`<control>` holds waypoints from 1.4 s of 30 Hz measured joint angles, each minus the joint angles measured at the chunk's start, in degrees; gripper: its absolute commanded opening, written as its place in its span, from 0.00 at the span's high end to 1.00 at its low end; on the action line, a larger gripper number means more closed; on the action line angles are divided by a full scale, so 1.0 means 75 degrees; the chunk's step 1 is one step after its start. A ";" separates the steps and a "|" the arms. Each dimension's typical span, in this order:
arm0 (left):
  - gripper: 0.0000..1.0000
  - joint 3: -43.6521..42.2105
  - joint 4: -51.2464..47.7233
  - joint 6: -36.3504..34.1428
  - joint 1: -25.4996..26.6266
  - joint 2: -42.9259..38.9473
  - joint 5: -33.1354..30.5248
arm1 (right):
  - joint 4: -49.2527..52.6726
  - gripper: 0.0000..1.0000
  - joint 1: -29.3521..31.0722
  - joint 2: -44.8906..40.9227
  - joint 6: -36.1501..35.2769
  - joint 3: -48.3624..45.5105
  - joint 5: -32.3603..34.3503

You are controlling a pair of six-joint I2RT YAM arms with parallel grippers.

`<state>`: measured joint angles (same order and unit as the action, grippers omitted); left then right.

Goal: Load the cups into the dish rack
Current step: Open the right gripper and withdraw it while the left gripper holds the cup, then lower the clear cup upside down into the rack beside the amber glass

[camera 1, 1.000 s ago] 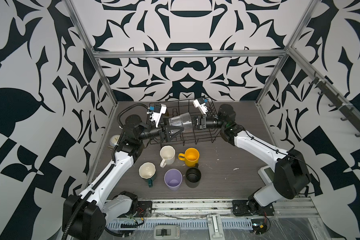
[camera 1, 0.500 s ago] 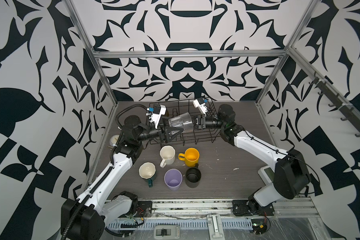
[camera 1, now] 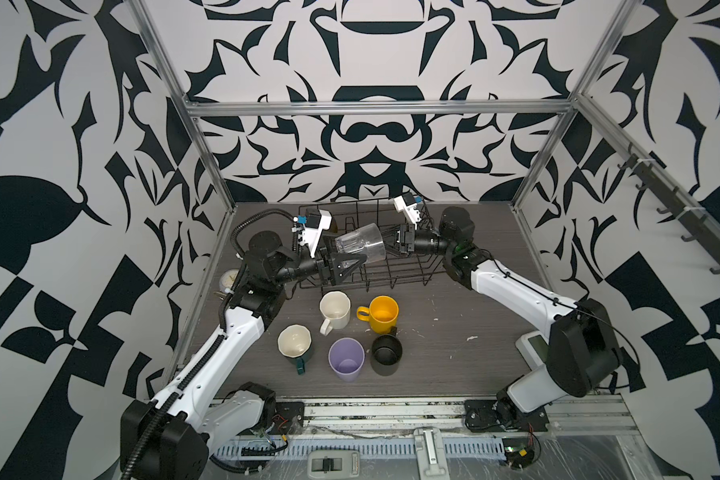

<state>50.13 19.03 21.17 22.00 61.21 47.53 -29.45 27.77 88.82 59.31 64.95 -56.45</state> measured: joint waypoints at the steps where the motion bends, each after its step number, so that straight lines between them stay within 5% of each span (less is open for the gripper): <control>1: 1.00 0.0000 -0.0050 -0.0032 0.0000 -0.0006 -0.0050 | -0.0003 0.40 -0.0032 0.0000 0.0029 -0.0032 0.0041; 9: 1.00 0.0571 -0.1309 -0.0580 0.0020 -0.0012 -0.0676 | 0.0411 0.38 -0.0589 -0.0108 -0.0131 -0.0527 0.0758; 16: 1.00 0.1416 -0.2725 -0.0950 -0.0052 0.0067 -0.1789 | 0.2836 0.33 -0.1037 -0.1262 -0.1734 -0.0743 0.2562; 23: 1.00 0.2471 -0.4188 -0.1026 -0.0131 0.0775 -0.3063 | 0.4004 0.19 -0.1072 -0.2532 -0.3010 -0.0804 0.4051; 26: 1.00 0.2894 -0.4727 -0.1026 -0.0137 0.1122 -0.3602 | 0.4249 0.01 -0.1090 -0.2879 -0.3386 -0.1008 0.4584; 42: 1.00 0.5374 -0.7262 -0.1373 -0.0271 0.3427 -0.5595 | 0.5517 0.01 -0.1142 -0.3844 -0.4488 -0.1343 0.5878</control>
<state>90.43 -35.44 10.87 19.97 86.91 5.56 11.92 19.20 59.99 25.65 54.87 -12.36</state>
